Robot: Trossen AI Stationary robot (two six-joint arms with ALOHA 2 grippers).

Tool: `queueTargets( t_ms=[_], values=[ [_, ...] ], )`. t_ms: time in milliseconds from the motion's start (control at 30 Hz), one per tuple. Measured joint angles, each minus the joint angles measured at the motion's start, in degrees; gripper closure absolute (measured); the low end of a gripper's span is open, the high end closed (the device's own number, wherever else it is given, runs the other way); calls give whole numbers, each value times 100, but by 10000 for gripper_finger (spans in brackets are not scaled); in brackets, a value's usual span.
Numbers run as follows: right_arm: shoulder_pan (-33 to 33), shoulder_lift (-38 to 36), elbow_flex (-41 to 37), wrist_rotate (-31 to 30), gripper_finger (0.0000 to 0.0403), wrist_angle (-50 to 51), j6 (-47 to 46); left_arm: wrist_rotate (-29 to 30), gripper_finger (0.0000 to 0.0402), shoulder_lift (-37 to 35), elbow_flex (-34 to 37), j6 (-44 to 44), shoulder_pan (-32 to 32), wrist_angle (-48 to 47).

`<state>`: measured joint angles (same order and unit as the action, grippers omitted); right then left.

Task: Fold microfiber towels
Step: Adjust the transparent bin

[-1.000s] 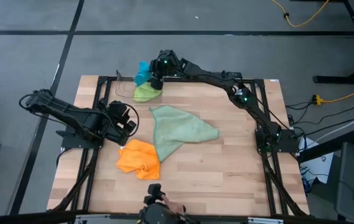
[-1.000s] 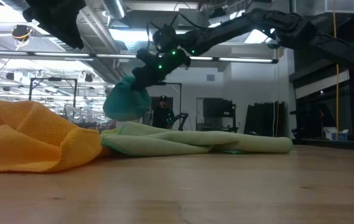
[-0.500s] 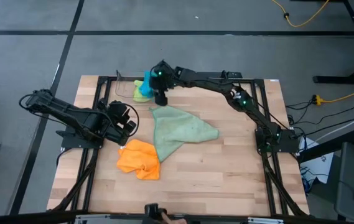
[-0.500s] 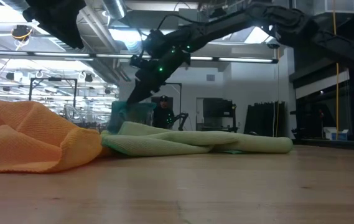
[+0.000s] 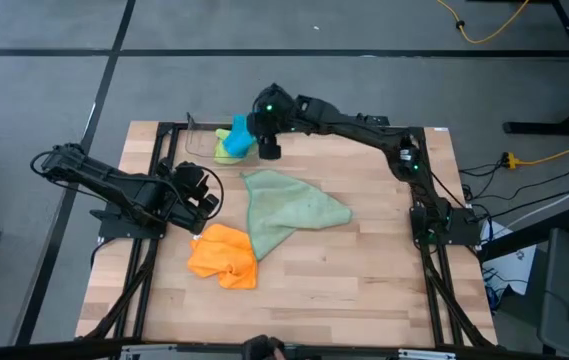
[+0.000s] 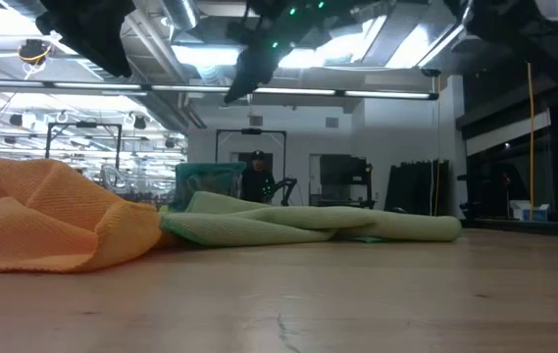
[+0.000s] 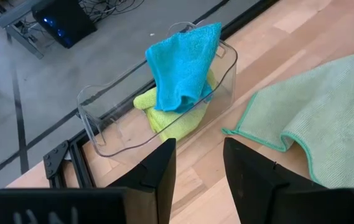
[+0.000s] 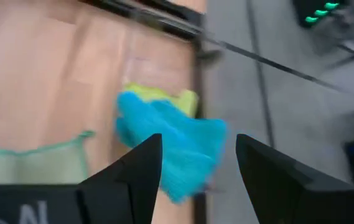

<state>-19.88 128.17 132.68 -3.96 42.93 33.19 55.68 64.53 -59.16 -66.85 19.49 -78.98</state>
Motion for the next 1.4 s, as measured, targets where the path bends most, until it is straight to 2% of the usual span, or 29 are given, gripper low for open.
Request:
queueTargets(
  t_ms=[167,267,333,400,533,600,733,833,933,1033,1167,1300,1400],
  values=[
    [-6,-264,-4,-1239,198,322,-739,-4,276,-2,0,-7,0,20],
    [-6,-453,-7,-2021,198,1120,-1190,45,276,-2,0,-29,-1,135],
    [-31,-568,-4,-2232,198,1989,-1395,76,276,0,0,-9,-9,254],
    [-68,-623,-6,-2124,198,2971,-1809,82,276,-1,0,-4,-9,315],
    [-187,-636,-47,-1245,198,4698,-2681,83,276,0,0,-26,-9,413],
    [-210,-724,-394,-840,198,4635,-3001,119,276,2,57,-36,-9,589],
    [-141,-1238,-1559,109,198,4657,-2847,143,276,26,283,54,-149,748],
    [20,-1889,-2814,129,198,4429,-2927,144,276,22,359,143,-374,746],
    [205,-2663,-4206,114,198,3843,-3388,156,276,26,361,107,-690,835],
    [416,-3415,-5370,108,198,3044,-3867,23,276,97,318,269,-1347,995],
    [678,-4086,-6450,111,198,2077,-4197,-1126,276,80,-142,815,-3010,970],
    [811,-4416,-7069,105,198,1383,-4172,-2148,276,275,-578,1514,-4904,1102],
    [848,-4497,-7207,106,198,1281,-4173,-2462,276,790,-837,2038,-6040,1097]
  ],
)
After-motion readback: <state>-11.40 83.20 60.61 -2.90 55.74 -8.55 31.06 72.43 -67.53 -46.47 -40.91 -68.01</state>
